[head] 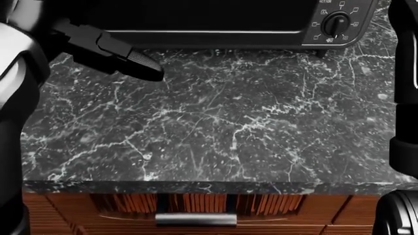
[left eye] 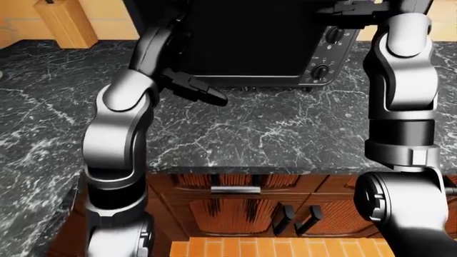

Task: Close the toaster oven door.

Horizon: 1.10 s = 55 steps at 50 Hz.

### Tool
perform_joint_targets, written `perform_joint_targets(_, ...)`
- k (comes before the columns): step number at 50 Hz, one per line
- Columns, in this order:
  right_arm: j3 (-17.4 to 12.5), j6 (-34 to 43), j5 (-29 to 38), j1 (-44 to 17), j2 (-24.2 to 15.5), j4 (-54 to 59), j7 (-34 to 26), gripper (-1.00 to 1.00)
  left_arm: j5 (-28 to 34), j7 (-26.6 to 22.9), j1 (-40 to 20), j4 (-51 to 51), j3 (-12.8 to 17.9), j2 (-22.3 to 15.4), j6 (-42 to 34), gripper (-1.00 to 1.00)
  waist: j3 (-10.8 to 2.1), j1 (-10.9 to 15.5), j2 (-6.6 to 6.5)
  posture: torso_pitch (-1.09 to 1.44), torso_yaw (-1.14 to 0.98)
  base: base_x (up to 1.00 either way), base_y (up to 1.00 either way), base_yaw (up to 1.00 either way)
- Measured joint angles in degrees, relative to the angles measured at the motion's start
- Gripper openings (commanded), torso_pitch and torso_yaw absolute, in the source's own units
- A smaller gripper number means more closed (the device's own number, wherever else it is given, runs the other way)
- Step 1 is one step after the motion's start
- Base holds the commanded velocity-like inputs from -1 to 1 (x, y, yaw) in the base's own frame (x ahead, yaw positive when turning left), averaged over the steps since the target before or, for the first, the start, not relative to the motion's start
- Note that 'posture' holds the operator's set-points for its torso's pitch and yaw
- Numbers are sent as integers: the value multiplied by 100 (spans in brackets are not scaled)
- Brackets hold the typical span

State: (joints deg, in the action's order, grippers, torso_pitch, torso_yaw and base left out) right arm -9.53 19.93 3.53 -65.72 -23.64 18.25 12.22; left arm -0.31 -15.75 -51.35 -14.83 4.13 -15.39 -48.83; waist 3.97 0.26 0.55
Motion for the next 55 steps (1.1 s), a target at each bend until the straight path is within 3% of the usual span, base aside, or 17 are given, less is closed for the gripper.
perform_joint_targets(55, -30, -22, 15, 133, 12, -60, 60, 100, 198, -204, -845, 1071, -79, -60, 66, 100, 54, 8, 53, 0, 0, 0, 0, 0)
